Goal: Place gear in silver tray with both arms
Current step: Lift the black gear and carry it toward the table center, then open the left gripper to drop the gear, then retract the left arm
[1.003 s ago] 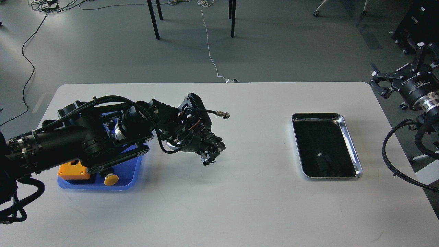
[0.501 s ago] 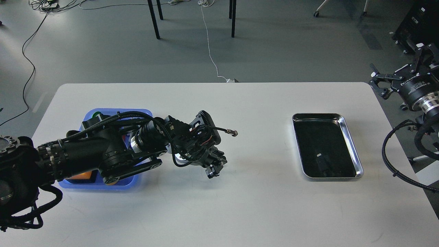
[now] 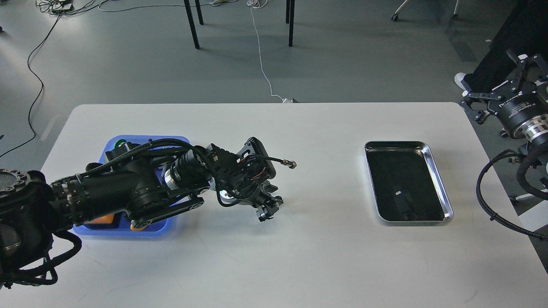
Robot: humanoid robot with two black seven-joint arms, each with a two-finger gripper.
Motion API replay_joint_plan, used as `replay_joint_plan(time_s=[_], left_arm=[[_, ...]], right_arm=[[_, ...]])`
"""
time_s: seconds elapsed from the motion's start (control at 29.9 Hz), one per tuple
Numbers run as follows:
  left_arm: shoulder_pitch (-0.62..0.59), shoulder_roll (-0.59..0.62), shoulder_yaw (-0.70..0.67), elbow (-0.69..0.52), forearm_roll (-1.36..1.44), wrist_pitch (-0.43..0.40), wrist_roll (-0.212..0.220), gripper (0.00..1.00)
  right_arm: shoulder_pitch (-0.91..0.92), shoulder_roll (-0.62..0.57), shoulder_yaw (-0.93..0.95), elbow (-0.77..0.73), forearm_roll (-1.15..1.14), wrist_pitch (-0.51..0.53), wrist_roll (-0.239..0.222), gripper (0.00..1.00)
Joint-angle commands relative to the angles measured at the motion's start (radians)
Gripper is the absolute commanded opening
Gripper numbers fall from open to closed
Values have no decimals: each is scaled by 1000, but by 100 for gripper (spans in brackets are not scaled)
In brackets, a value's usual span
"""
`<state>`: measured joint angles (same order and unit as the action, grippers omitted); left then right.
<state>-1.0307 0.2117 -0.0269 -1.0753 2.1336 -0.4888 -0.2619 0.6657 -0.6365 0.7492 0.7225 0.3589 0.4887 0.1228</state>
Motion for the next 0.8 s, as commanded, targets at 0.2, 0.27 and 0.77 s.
replay_joint_plan(time_s=[0.2, 0.27, 0.77], left_arm=[[-12, 44, -100, -41, -85, 0, -5, 56], [-14, 80, -166, -43, -182, 0, -2, 56], [-19, 402, -390, 12, -1071, 3, -19, 88]], right_arm=[[11, -3, -5, 6, -8, 0, 0, 100], [46, -18, -7, 20, -58, 0, 0, 100], [573, -74, -549, 46, -254, 0, 6, 99]])
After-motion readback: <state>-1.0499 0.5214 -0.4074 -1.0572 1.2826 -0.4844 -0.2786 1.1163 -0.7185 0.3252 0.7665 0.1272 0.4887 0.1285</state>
